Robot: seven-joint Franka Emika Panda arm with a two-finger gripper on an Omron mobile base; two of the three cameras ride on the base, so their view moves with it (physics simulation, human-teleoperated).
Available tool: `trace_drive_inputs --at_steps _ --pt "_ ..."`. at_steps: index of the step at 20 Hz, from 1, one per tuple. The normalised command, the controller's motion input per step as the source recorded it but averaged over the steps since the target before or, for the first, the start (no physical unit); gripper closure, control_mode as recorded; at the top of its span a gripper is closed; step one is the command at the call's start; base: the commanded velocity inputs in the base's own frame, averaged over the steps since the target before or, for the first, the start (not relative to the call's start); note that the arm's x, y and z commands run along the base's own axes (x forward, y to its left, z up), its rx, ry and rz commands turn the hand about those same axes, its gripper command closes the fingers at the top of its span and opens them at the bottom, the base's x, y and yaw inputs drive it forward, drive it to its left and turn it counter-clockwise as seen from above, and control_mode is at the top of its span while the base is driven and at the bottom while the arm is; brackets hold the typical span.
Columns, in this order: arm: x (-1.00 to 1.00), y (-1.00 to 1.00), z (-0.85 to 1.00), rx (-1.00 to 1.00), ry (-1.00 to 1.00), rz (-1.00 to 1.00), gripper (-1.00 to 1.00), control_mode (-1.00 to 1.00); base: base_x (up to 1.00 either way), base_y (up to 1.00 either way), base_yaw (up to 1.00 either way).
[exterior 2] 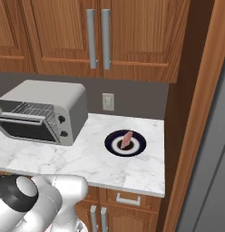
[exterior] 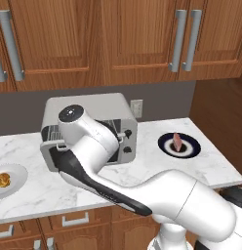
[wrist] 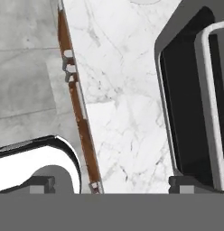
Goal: Open the toaster oven door. Place the bread on the top rack in the toaster oven and place the steak on the bottom rack.
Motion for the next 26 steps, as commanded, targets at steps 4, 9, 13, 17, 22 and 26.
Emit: trace_drive_inputs --at_steps 4,9,13,17,22,26 --pt "0.15 -0.07 0.35 0.02 0.0 -0.58 -1.0 -1.0 0.0 0.0 0.0" --pt "0.22 -0.07 0.3 0.0 -0.09 -0.53 -1.0 -1.0 0.0 0.0 0.0" --pt "0.23 -0.13 0.29 0.06 -0.18 -0.21 -1.0 -1.0 0.0 0.0 0.0" --pt "0.24 -0.21 0.15 0.23 -0.15 0.0 -1.0 -1.0 0.0 0.0 0.0" --pt "0.28 -0.27 0.01 0.36 -0.09 0.11 -1.0 -1.0 0.0 0.0 0.0" --pt "0.34 -0.13 0.0 0.29 -0.07 -0.01 -1.0 -1.0 0.0 0.0 0.0"
